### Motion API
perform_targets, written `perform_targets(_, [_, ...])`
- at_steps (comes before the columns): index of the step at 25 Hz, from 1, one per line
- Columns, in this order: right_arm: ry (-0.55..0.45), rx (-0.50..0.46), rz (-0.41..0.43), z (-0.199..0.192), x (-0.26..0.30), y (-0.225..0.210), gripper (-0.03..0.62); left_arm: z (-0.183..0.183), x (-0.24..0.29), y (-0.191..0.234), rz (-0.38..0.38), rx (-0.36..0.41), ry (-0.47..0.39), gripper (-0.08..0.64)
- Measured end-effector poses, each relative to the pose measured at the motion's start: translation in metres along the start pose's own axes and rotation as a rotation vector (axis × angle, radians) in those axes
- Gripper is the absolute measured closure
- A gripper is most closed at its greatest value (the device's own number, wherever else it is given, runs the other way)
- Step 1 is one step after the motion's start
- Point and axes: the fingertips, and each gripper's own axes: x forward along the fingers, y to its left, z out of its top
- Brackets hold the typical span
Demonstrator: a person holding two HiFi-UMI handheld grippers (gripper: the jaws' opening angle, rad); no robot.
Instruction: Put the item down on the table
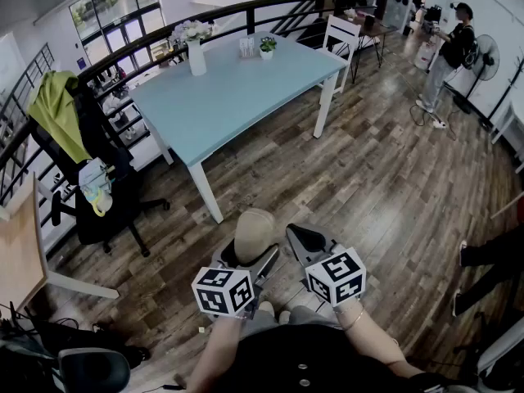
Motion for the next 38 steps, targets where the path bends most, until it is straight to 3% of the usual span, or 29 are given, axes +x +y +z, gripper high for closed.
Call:
perform_targets(10, [0.002, 0.021, 0.020, -0.006, 0.004, 0.006, 0.589, 0.008, -0.007, 0.010, 0.027, 0.034, 0.003, 0.135])
perform_targets(17, [-0.087, 0.074, 0.047, 0.004, 0.008, 0.011, 0.586, 0.016, -0.007, 0.019, -0.007, 0.048, -0.007, 0.134])
perform_targets(21, [-0.059, 0.071, 0.020, -0.005, 0.012, 0.009, 0.586, 0.017, -0.006, 0.026, -0.021, 0.068, 0.006, 0.135])
perform_targets(28, [-0.067, 0.190, 0.019, -0.014, 0.015, 0.007, 0.586, 0.012, 0.000, 0.037, -0.049, 0.060, 0.037, 0.133])
perform_targets(38, [-0.044, 0.162, 0.035, -0.006, 0.060, -0.017, 0.586, 0.019, 0.035, 0.070, -0.040, 0.037, 0.067, 0.133])
